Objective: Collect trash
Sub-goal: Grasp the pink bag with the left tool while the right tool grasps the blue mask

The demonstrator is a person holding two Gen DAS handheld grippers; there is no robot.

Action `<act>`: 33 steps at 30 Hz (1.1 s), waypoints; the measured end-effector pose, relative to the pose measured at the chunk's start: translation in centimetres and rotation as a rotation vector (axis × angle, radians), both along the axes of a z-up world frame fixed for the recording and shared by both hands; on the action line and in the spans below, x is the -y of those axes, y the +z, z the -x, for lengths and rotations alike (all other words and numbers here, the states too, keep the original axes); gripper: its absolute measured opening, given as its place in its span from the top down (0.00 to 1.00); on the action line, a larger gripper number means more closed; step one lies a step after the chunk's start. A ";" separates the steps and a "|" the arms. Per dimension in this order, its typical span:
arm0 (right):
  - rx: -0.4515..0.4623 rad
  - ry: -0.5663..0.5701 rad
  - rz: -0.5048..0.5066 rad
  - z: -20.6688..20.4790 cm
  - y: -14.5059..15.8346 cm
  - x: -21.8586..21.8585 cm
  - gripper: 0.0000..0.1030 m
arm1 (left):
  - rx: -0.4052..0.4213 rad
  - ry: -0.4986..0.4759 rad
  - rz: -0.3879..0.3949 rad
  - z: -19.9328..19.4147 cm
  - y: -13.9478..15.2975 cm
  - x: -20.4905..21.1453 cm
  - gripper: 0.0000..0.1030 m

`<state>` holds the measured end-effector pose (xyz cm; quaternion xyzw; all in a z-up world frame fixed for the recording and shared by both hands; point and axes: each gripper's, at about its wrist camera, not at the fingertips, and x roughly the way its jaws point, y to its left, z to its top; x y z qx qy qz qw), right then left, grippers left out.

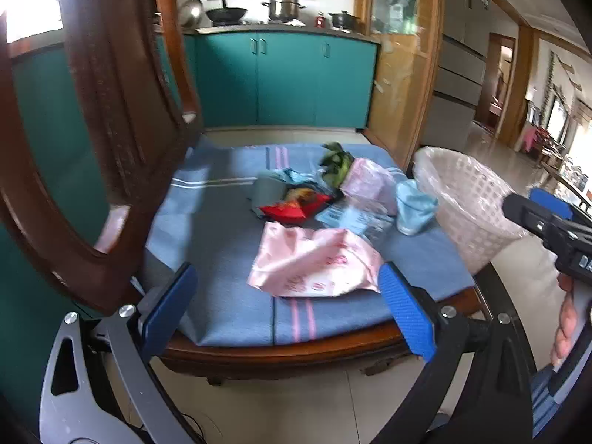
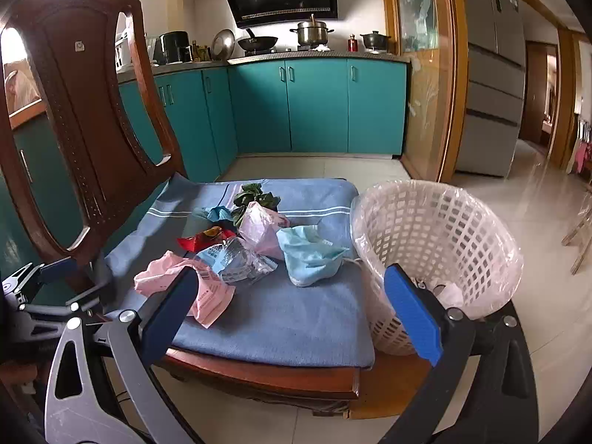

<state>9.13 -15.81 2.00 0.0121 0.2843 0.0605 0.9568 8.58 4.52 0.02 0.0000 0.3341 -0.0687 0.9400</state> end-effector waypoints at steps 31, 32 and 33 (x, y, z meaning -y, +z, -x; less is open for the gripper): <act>-0.031 0.005 -0.011 -1.1 -1.1 0.6 0.05 | -0.299 -0.084 -0.017 -8.8 -8.8 -0.7 0.99; -0.032 0.011 -0.011 -1.1 -1.2 0.6 0.05 | -0.294 -0.097 -0.009 -8.5 -8.4 -0.6 0.99; -0.033 0.019 -0.015 -1.1 -1.3 0.5 0.05 | -0.273 -0.125 -0.007 -7.9 -7.4 -0.3 0.99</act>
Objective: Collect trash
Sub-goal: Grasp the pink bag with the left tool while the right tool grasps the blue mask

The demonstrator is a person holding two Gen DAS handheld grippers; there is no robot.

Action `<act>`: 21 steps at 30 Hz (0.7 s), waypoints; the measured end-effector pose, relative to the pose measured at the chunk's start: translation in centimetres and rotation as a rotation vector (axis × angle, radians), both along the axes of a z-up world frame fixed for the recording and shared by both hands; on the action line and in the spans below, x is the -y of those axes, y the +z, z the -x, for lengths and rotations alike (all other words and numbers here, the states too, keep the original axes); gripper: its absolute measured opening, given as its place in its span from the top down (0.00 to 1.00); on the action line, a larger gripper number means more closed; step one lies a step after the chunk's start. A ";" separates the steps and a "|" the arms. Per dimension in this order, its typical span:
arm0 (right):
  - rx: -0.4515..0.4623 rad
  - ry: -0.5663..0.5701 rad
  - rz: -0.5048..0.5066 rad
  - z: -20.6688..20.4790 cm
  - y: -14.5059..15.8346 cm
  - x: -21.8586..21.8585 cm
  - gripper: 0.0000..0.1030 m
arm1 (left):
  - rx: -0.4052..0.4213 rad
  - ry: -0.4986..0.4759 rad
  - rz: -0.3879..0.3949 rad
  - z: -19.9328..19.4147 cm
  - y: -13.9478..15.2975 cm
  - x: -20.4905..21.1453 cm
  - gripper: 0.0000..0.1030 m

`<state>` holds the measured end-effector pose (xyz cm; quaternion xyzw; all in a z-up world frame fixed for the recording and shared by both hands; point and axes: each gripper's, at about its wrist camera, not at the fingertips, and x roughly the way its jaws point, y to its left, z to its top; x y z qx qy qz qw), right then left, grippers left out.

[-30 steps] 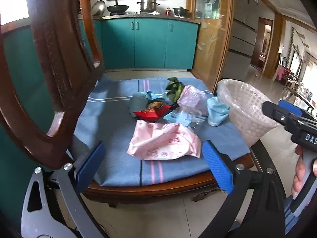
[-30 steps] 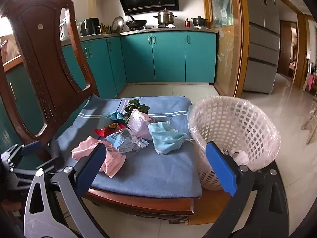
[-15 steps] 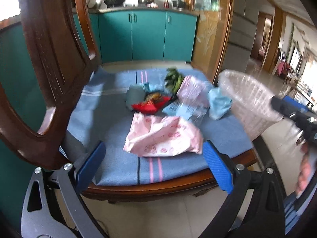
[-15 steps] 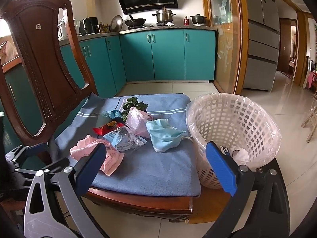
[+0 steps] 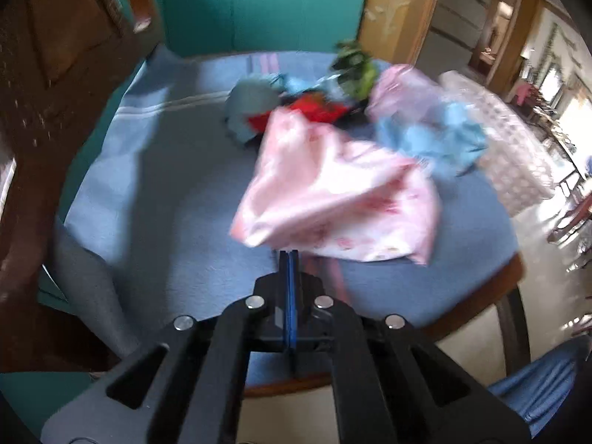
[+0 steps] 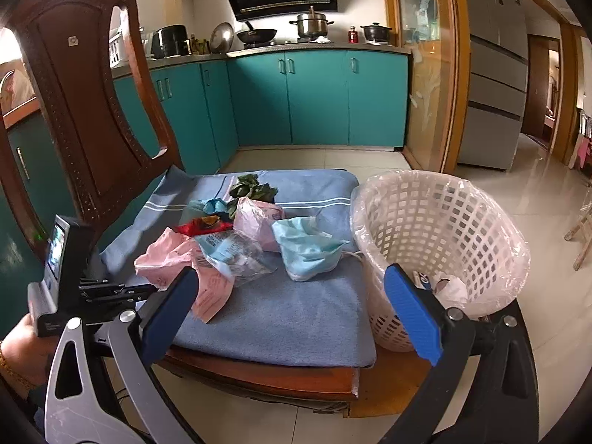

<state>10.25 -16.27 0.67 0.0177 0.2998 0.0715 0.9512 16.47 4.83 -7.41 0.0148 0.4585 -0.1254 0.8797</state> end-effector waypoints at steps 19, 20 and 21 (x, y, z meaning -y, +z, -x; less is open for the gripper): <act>-0.108 0.062 0.153 -8.6 -2.9 0.4 0.17 | 0.145 -0.012 -0.111 0.3 1.4 -0.5 0.14; -0.121 0.080 0.166 -9.4 -3.3 0.1 0.21 | 0.145 -0.020 -0.100 -0.2 1.1 -0.5 0.15; -0.130 0.097 0.190 -10.1 -3.7 -0.3 0.24 | 0.146 -0.038 -0.097 -0.6 0.8 -0.4 0.18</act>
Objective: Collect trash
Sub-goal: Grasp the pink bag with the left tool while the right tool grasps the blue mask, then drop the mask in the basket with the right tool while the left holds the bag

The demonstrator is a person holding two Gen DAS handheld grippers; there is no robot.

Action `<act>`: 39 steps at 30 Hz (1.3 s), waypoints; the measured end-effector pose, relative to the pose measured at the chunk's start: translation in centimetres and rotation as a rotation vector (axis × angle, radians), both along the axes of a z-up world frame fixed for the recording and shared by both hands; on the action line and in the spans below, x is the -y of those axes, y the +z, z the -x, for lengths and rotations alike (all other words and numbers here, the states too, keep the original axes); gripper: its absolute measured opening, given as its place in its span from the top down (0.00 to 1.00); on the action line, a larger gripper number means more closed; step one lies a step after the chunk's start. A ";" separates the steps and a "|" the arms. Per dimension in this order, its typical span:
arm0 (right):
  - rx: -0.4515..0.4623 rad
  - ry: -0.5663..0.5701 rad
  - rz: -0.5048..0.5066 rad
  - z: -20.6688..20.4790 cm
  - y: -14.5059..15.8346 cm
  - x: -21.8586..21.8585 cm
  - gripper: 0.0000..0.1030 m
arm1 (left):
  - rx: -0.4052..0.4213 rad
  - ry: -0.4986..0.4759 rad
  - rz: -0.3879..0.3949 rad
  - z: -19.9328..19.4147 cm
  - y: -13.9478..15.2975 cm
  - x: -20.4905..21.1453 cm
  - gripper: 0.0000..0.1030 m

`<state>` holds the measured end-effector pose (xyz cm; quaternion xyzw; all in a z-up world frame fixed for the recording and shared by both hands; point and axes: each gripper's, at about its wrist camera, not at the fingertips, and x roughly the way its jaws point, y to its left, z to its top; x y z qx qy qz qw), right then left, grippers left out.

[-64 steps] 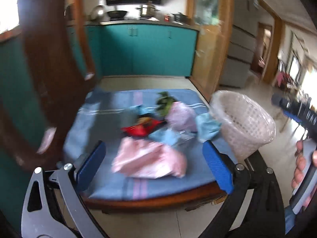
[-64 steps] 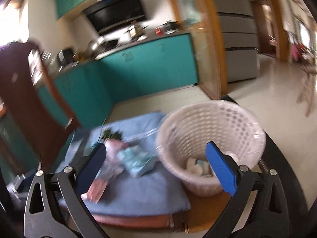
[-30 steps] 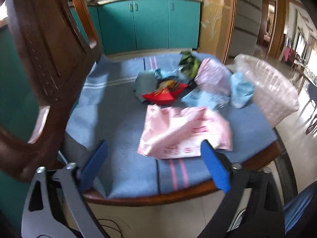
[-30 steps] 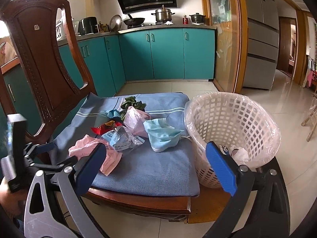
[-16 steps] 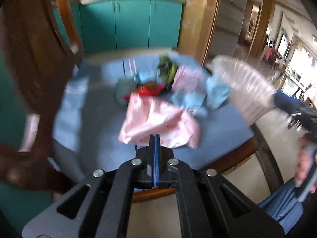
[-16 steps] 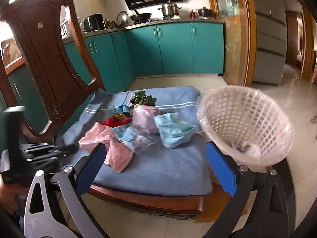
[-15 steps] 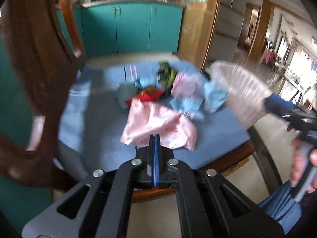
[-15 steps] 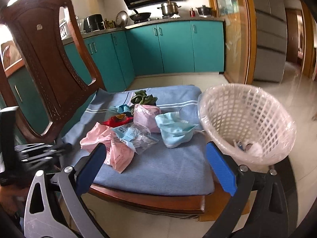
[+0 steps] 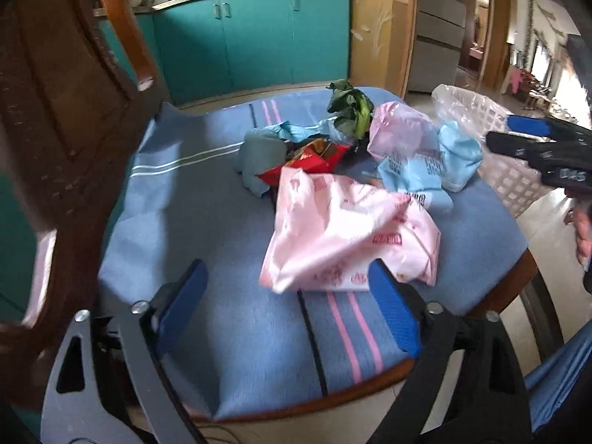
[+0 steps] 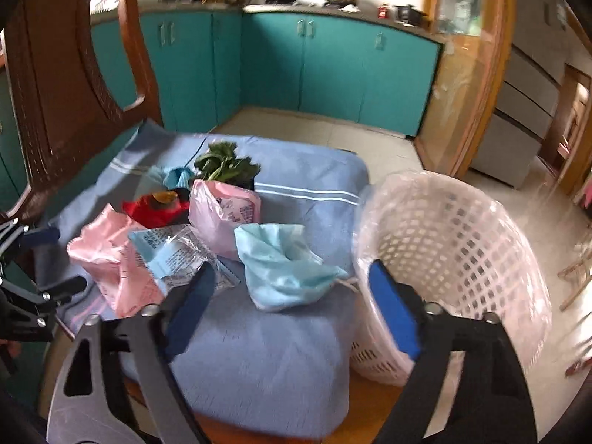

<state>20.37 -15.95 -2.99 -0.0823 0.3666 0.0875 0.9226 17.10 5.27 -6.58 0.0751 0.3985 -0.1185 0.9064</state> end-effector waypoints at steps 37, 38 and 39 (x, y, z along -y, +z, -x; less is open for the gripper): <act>0.096 0.066 -0.295 8.5 5.7 0.4 0.93 | 0.180 0.115 0.229 6.0 9.0 -0.8 0.89; 0.099 0.069 -0.288 8.5 5.8 0.3 0.93 | 0.180 0.115 0.226 6.0 9.1 -0.7 0.89; 0.103 0.069 -0.288 8.6 5.9 0.3 0.93 | 0.182 0.116 0.223 6.0 9.1 -0.7 0.89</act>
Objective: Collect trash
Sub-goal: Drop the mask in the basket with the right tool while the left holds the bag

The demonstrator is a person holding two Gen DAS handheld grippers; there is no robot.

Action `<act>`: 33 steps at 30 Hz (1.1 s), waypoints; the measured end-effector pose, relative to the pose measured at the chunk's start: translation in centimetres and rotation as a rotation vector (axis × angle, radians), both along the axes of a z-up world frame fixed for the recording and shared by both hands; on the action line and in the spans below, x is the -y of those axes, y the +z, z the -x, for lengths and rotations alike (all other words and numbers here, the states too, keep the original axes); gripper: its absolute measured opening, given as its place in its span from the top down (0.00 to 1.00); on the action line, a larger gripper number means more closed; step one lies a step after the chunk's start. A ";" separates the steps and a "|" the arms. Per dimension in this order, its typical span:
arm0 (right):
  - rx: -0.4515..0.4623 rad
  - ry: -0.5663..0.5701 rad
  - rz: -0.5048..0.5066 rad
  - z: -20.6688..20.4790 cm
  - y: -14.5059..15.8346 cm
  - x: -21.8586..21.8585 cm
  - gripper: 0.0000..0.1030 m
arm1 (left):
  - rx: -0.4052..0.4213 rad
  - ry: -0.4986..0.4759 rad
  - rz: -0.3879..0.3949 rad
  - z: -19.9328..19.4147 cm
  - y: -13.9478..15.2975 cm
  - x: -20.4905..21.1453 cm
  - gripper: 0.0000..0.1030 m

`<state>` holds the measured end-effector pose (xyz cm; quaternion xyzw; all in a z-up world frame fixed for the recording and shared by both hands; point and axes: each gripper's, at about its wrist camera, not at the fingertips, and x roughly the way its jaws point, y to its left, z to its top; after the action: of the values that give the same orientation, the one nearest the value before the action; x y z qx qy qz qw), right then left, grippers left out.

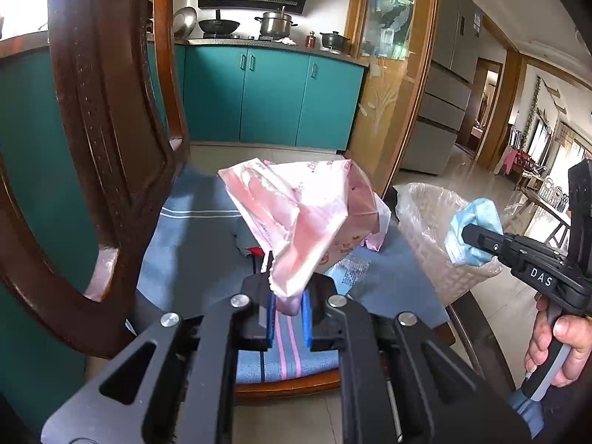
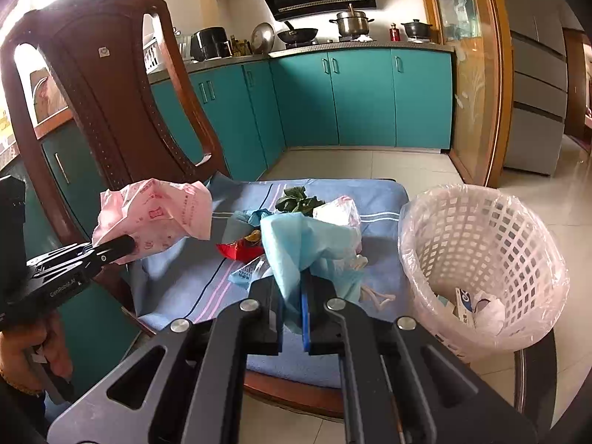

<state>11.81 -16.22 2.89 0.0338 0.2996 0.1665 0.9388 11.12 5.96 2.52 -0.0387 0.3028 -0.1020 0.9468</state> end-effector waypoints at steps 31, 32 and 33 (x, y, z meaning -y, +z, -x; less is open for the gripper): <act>0.067 -0.079 -0.019 -0.5 1.3 3.3 0.93 | -0.025 -0.008 -0.016 -0.4 -0.2 0.6 0.89; 0.086 -0.134 -0.043 -0.8 1.7 5.1 0.93 | -0.025 -0.009 -0.017 -0.5 -0.2 0.6 0.89; 0.096 -0.187 -0.068 -1.3 1.8 7.0 0.93 | -0.027 -0.009 -0.019 -0.5 -0.2 0.6 0.89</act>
<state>13.13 -23.19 4.73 0.0853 0.2441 0.0894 0.9618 11.65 5.32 2.29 -0.0295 0.3166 -0.1029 0.9425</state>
